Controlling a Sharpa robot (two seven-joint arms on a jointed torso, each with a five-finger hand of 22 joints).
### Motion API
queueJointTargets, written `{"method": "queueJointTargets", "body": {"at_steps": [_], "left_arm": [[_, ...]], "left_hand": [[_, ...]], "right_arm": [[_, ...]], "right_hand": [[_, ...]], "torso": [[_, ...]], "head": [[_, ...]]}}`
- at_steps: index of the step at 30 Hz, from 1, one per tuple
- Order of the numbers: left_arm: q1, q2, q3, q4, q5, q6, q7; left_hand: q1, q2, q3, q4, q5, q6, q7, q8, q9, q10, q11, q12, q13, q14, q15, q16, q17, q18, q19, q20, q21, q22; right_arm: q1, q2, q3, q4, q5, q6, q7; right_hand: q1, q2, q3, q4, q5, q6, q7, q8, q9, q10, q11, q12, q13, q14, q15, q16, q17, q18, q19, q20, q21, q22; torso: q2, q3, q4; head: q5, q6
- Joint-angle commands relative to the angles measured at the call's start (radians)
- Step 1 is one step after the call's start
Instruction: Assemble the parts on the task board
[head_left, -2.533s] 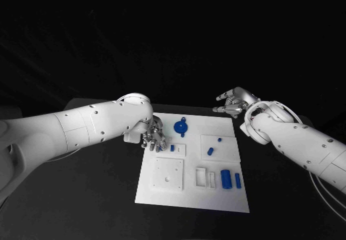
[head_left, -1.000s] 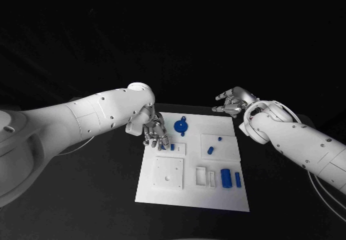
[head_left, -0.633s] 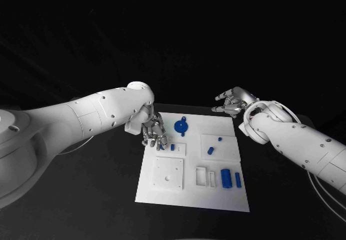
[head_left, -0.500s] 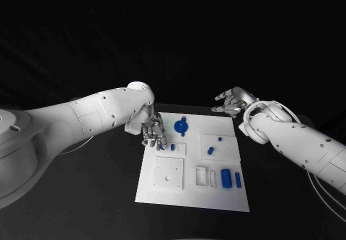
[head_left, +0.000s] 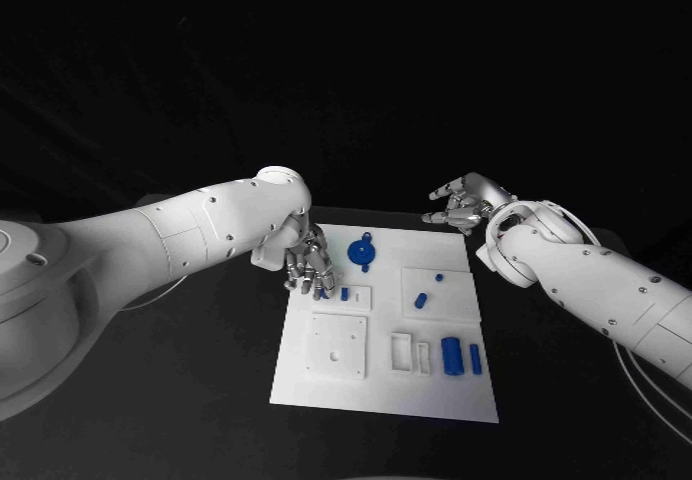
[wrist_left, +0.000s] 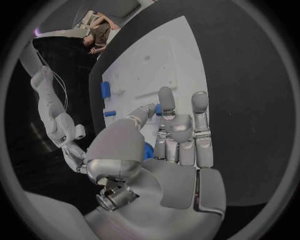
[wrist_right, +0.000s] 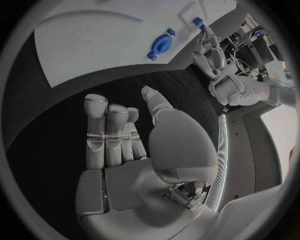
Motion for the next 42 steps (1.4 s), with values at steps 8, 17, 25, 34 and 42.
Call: {"method": "queueJointTargets", "body": {"at_steps": [8,17,25,34,42], "left_arm": [[-0.007,0.008,0.000,-0.003,-0.040,-0.033,0.020],[-0.009,0.009,-0.001,-0.005,-0.044,-0.027,0.019],[-0.010,0.009,-0.001,-0.007,-0.044,-0.011,0.020],[-0.010,0.007,-0.001,-0.009,-0.047,-0.009,0.020],[-0.009,0.006,-0.001,-0.008,-0.046,-0.003,0.021]], "left_hand": [[0.008,-0.001,0.205,-0.205,0.004,0.023,-0.016,-0.006,0.002,0.036,-0.003,-0.004,0.001,-0.004,-0.002,0.000,-0.001,0.008,-0.002,0.000,0.005,0.019],[0.008,-0.002,0.205,-0.205,0.004,0.023,-0.016,-0.008,0.003,0.036,-0.003,-0.004,0.002,-0.004,-0.002,0.000,-0.001,0.008,-0.002,0.000,0.004,0.019],[0.009,-0.002,0.205,-0.205,0.004,0.024,-0.016,-0.008,0.004,0.036,-0.003,-0.004,0.002,-0.004,-0.002,0.000,0.000,0.008,-0.002,0.000,0.004,0.019],[0.009,-0.002,0.205,-0.205,0.004,0.024,-0.016,-0.008,0.004,0.036,-0.003,-0.004,0.002,-0.004,-0.002,0.000,0.000,0.008,-0.002,0.000,0.004,0.019],[0.009,-0.002,0.205,-0.205,0.004,0.024,-0.016,-0.008,0.004,0.036,-0.003,-0.004,0.002,-0.004,-0.002,0.000,0.000,0.008,-0.002,0.000,0.004,0.019]], "right_arm": [[-0.001,0.002,0.000,0.002,-0.006,0.012,0.007],[-0.001,0.002,0.000,0.002,-0.007,0.012,0.007],[-0.001,0.002,0.000,0.002,-0.008,0.012,0.007],[-0.001,0.001,0.000,0.003,-0.008,0.012,0.007],[-0.001,0.001,0.000,0.003,-0.008,0.012,0.007]], "right_hand": [[-0.005,0.005,0.004,-0.004,-0.004,0.003,0.003,0.002,0.000,-0.006,0.001,-0.002,0.000,-0.003,0.002,-0.005,0.000,0.013,0.049,0.004,-0.004,0.001],[-0.005,0.005,0.004,-0.004,-0.004,0.003,0.003,0.002,0.000,-0.006,0.001,-0.002,0.000,-0.003,0.002,-0.005,0.000,0.013,0.049,0.004,-0.004,0.001],[-0.005,0.005,0.005,-0.005,-0.005,0.004,0.003,0.002,0.000,-0.006,0.001,-0.002,0.001,-0.003,0.002,-0.004,0.000,0.013,0.049,0.004,-0.004,0.001],[-0.005,0.005,0.006,-0.006,-0.006,0.004,0.003,0.002,0.000,-0.006,0.001,-0.002,0.001,-0.003,0.002,-0.004,0.000,0.013,0.049,0.004,-0.004,0.001],[-0.005,0.005,0.006,-0.006,-0.006,0.004,0.003,0.002,0.000,-0.006,0.001,-0.002,0.001,-0.003,0.002,-0.004,0.000,0.013,0.049,0.004,-0.004,0.001]], "torso": [[0.000,0.0006,0.0005],[0.000,0.0004,0.0006],[0.000,0.0004,0.0010],[0.000,0.0008,0.0010],[-0.001,0.0005,0.0005]], "head": [[-0.001,-0.002],[-0.002,-0.003],[-0.002,-0.004],[-0.003,-0.005],[-0.002,-0.006]]}}
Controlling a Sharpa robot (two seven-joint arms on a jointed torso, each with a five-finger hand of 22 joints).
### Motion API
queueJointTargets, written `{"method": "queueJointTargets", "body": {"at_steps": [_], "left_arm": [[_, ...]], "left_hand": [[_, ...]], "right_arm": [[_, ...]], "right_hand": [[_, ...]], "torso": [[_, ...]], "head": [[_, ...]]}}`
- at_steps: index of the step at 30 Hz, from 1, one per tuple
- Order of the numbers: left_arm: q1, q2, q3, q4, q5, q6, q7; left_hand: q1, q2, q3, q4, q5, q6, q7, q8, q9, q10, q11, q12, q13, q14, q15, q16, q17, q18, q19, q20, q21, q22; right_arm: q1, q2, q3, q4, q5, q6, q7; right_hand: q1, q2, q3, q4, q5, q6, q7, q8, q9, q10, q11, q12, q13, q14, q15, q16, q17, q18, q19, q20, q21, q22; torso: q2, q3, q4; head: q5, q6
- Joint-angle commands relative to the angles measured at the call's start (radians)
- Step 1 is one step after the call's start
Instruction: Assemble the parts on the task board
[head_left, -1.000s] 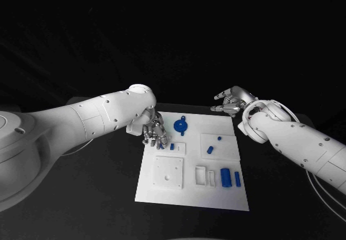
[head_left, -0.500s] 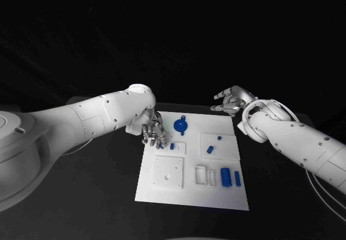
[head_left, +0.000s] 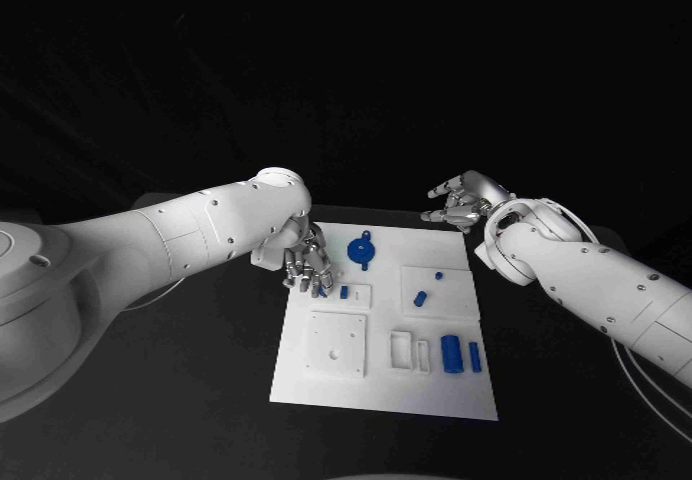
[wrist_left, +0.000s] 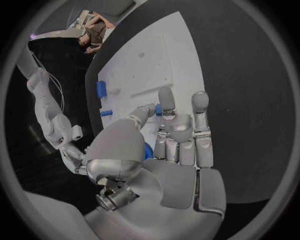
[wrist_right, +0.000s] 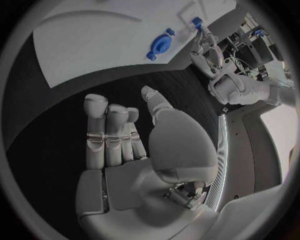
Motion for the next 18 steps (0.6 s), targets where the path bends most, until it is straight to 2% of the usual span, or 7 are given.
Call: {"method": "queueJointTargets", "body": {"at_steps": [1,18], "left_arm": [[-0.001,0.001,0.000,0.001,-0.004,0.017,0.008],[-0.001,0.002,-0.001,0.007,-0.002,0.020,0.009]], "left_hand": [[0.009,-0.001,0.205,-0.205,0.002,0.024,-0.016,-0.002,0.001,0.036,-0.002,-0.004,0.001,-0.005,-0.003,0.000,0.001,0.008,-0.002,0.000,0.004,0.019],[0.010,-0.002,0.205,-0.205,0.003,0.025,-0.016,-0.005,0.003,0.036,-0.002,-0.005,0.001,-0.005,-0.002,0.001,0.002,0.008,-0.004,0.001,0.005,0.019]], "right_arm": [[-0.001,0.000,0.000,0.002,-0.007,0.011,0.007],[-0.001,0.000,0.000,0.002,-0.008,0.011,0.007]], "right_hand": [[-0.005,0.005,0.002,-0.002,-0.006,0.004,0.002,0.002,0.000,-0.005,0.001,-0.002,0.001,-0.003,0.002,-0.004,0.000,0.013,0.049,0.004,-0.004,0.001],[-0.004,0.005,0.003,-0.003,-0.006,0.003,0.003,0.002,0.000,-0.005,0.001,-0.002,0.001,-0.003,0.002,-0.004,0.000,0.013,0.049,0.004,-0.003,0.002]], "torso": [[0.000,-0.0003,-0.0002],[0.000,-0.0004,-0.0002]], "head": [[0.000,-0.001],[0.000,-0.001]]}}
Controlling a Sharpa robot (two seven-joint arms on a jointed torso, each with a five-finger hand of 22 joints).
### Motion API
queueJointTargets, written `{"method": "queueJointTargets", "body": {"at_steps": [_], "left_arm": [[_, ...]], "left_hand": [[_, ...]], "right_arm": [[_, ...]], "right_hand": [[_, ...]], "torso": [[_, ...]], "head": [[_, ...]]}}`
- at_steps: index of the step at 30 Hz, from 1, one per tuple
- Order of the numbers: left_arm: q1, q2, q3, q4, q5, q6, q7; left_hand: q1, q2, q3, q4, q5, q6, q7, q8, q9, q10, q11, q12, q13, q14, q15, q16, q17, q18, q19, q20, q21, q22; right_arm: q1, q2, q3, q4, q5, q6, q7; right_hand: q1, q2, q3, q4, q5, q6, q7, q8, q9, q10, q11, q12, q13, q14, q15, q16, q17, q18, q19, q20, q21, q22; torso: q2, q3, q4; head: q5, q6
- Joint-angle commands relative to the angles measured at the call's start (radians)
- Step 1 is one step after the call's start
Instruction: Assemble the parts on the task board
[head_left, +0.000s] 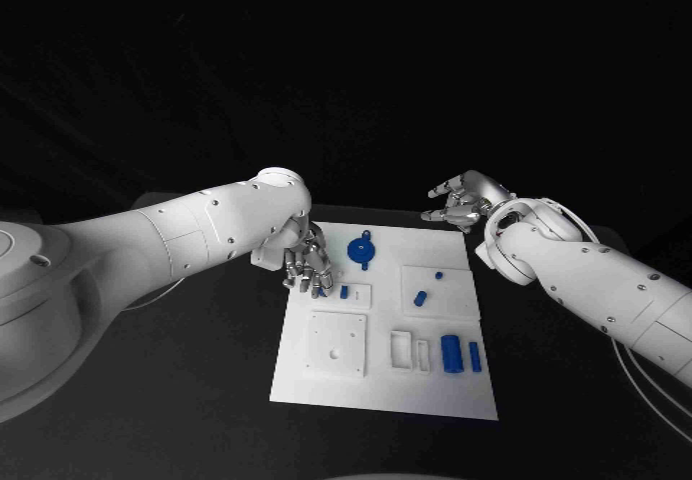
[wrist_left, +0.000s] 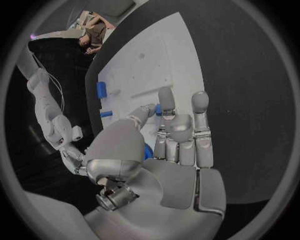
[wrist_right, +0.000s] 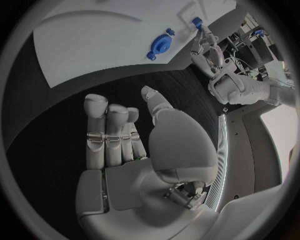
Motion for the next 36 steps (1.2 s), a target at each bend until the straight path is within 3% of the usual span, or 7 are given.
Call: {"method": "queueJointTargets", "body": {"at_steps": [1,13,36], "left_arm": [[0.000,0.002,0.000,0.005,-0.001,0.014,0.008],[-0.003,0.006,0.000,-0.001,-0.010,0.007,0.007],[-0.029,0.021,-0.001,-0.009,-0.005,-0.034,-0.003]], "left_hand": [[0.013,0.001,0.205,-0.205,0.005,0.025,-0.016,-0.004,0.001,0.035,-0.003,-0.005,0.001,-0.005,-0.002,0.001,0.001,0.008,-0.004,0.001,0.005,0.019],[0.013,0.001,0.205,-0.205,0.005,0.025,-0.016,-0.004,0.001,0.035,-0.003,-0.005,0.001,-0.005,-0.002,0.001,0.001,0.008,-0.004,0.001,0.005,0.019],[0.004,0.004,0.196,-0.201,0.001,0.026,-0.016,-0.004,0.003,0.038,-0.002,-0.001,0.003,-0.002,-0.003,0.003,0.005,0.008,0.001,0.001,0.002,0.016]], "right_arm": [[-0.001,0.000,0.000,0.002,-0.008,0.011,0.007],[-0.001,0.000,0.000,0.002,-0.008,0.011,0.007],[-0.001,0.000,0.000,0.003,-0.008,0.011,0.007]], "right_hand": [[-0.004,0.005,0.003,-0.003,-0.006,0.003,0.003,0.002,0.000,-0.006,0.001,-0.002,0.001,-0.003,0.002,-0.004,0.000,0.013,0.049,0.004,-0.003,0.001],[-0.004,0.005,0.003,-0.003,-0.006,0.003,0.003,0.002,0.000,-0.006,0.001,-0.002,0.001,-0.003,0.002,-0.004,0.000,0.013,0.049,0.004,-0.003,0.001],[-0.003,0.006,0.006,-0.007,-0.008,0.002,0.003,0.002,0.000,-0.006,0.001,-0.002,0.001,-0.004,0.002,-0.005,0.000,0.013,0.049,0.004,-0.005,0.001]], "torso": [[0.000,0.0001,0.0000],[0.001,0.0002,-0.0003],[0.000,0.0004,0.0001]], "head": [[0.000,0.000],[-0.001,-0.001],[-0.005,-0.002]]}}
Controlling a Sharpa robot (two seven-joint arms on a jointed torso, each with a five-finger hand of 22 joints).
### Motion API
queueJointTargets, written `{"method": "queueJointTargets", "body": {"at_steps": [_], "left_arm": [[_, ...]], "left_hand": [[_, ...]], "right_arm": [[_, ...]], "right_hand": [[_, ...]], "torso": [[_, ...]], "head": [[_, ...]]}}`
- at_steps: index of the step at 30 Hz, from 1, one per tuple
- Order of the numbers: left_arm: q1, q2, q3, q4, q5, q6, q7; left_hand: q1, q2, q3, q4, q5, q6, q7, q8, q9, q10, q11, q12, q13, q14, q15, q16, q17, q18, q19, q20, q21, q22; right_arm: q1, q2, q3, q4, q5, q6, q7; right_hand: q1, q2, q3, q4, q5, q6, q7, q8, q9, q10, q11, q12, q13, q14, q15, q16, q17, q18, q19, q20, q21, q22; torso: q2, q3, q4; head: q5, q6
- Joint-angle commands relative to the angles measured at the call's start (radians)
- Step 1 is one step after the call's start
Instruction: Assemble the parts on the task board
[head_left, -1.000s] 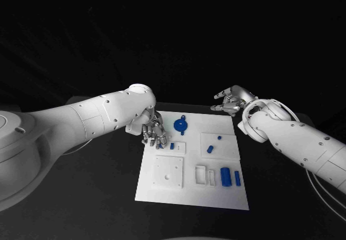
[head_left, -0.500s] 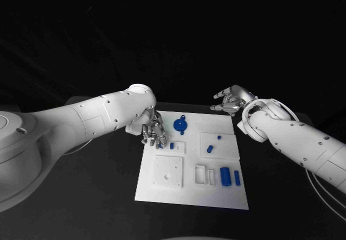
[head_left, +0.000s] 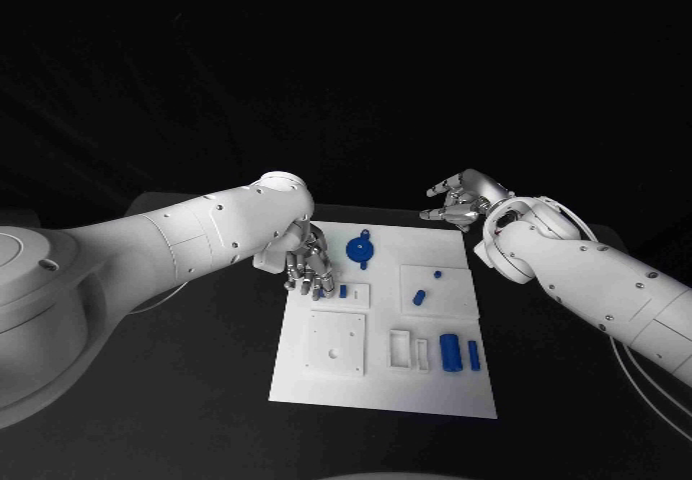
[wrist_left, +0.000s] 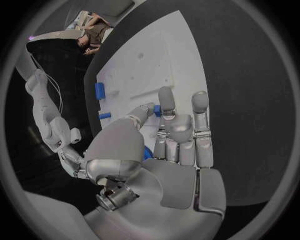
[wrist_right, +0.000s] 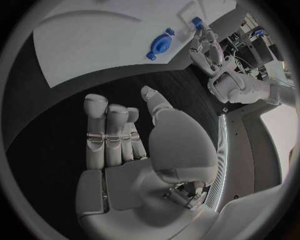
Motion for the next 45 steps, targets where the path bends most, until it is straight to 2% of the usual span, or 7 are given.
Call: {"method": "queueJointTargets", "body": {"at_steps": [1,15,23,24,27,39,45], "left_arm": [[-0.013,0.006,-0.004,0.004,0.014,-0.029,-0.005],[-0.015,0.007,-0.005,0.008,0.035,-0.086,-0.017],[-0.015,0.004,-0.005,0.007,0.010,-0.110,-0.024],[-0.015,0.004,-0.005,0.007,0.006,-0.112,-0.024],[-0.015,0.002,-0.005,0.007,-0.002,-0.114,-0.025],[-0.015,-0.001,-0.005,0.006,-0.006,-0.125,-0.017],[-0.015,-0.006,-0.004,0.006,0.004,-0.133,-0.012]], "left_hand": [[0.003,0.003,0.195,-0.199,-0.005,0.021,-0.013,0.000,0.001,0.038,-0.001,0.000,0.001,-0.004,-0.005,0.003,0.000,0.007,0.002,0.001,0.000,0.016],[-0.004,0.007,0.175,-0.171,-0.036,0.019,-0.017,0.013,0.008,0.039,-0.001,0.007,-0.001,-0.002,-0.007,0.003,0.001,-0.001,0.014,0.000,-0.024,0.014],[-0.006,-0.017,0.111,-0.101,-0.148,0.003,-0.024,0.014,0.006,0.037,0.000,0.005,-0.002,-0.007,-0.009,-0.009,-0.019,-0.010,0.022,0.001,-0.052,0.008],[0.000,-0.017,0.042,-0.079,-0.099,0.004,-0.029,0.017,0.008,0.037,0.000,0.004,-0.001,-0.008,-0.011,-0.013,-0.024,-0.015,0.024,-0.001,-0.059,0.006],[0.035,-0.011,-0.049,-0.054,-0.109,-0.002,-0.029,0.008,-0.010,0.032,-0.001,-0.003,0.004,-0.011,-0.012,-0.022,-0.040,-0.021,0.030,-0.005,-0.076,0.007],[0.055,-0.017,-0.062,-0.046,-0.098,-0.006,-0.026,0.002,-0.031,0.028,0.001,-0.015,0.024,-0.017,-0.013,-0.030,-0.057,-0.025,0.036,-0.007,-0.095,0.016],[0.040,-0.034,-0.088,-0.020,-0.122,-0.005,-0.027,-0.008,-0.052,0.017,0.002,-0.021,0.052,-0.026,-0.014,-0.038,-0.078,-0.028,0.036,-0.008,-0.105,0.016]], "right_arm": [[0.000,0.000,0.000,0.002,-0.008,0.011,0.007],[0.000,0.002,0.000,0.000,-0.008,0.012,0.008],[0.000,0.001,0.000,0.000,-0.008,0.012,0.008],[0.000,0.001,0.000,0.001,-0.008,0.012,0.008],[0.000,0.001,0.000,0.001,-0.008,0.012,0.008],[0.000,0.001,0.000,0.000,-0.008,0.012,0.008],[0.000,0.000,0.000,0.000,-0.008,0.012,0.008]], "right_hand": [[-0.003,0.006,0.002,-0.003,-0.004,0.003,0.003,0.002,0.000,-0.005,0.001,-0.002,0.001,-0.004,0.002,-0.005,0.000,0.013,0.049,0.004,-0.005,0.001],[-0.003,0.006,0.004,-0.006,-0.003,0.003,0.003,0.002,0.000,-0.006,0.001,-0.003,0.001,-0.003,0.002,-0.004,0.000,0.013,0.049,0.004,-0.004,0.001],[-0.003,0.006,0.004,-0.006,-0.003,0.003,0.003,0.002,0.000,-0.006,0.001,-0.003,0.001,-0.003,0.002,-0.004,0.000,0.013,0.049,0.004,-0.004,0.001],[-0.003,0.006,0.004,-0.006,-0.003,0.003,0.003,0.002,0.000,-0.006,0.001,-0.003,0.001,-0.003,0.002,-0.004,0.000,0.013,0.049,0.004,-0.004,0.001],[-0.003,0.006,0.004,-0.006,-0.003,0.003,0.003,0.002,0.000,-0.006,0.001,-0.003,0.001,-0.003,0.002,-0.004,0.000,0.013,0.049,0.004,-0.004,0.001],[-0.003,0.006,0.004,-0.006,-0.003,0.003,0.003,0.002,0.000,-0.006,0.001,-0.003,0.001,-0.003,0.002,-0.004,0.000,0.013,0.049,0.004,-0.004,0.001],[-0.003,0.006,0.004,-0.006,-0.003,0.003,0.003,0.002,0.000,-0.006,0.001,-0.003,0.001,-0.003,0.002,-0.004,0.000,0.013,0.049,0.004,-0.004,0.001]], "torso": [[0.000,0.0000,0.0005],[0.000,-0.0003,0.0004],[-0.001,-0.0003,0.0013],[-0.001,-0.0004,0.0015],[0.000,-0.0007,0.0013],[0.000,-0.0013,0.0009],[0.000,-0.0004,0.0007]], "head": [[-0.001,0.000],[-0.002,0.001],[-0.003,0.001],[-0.004,0.001],[-0.004,0.002],[-0.004,0.003],[-0.004,0.003]]}}
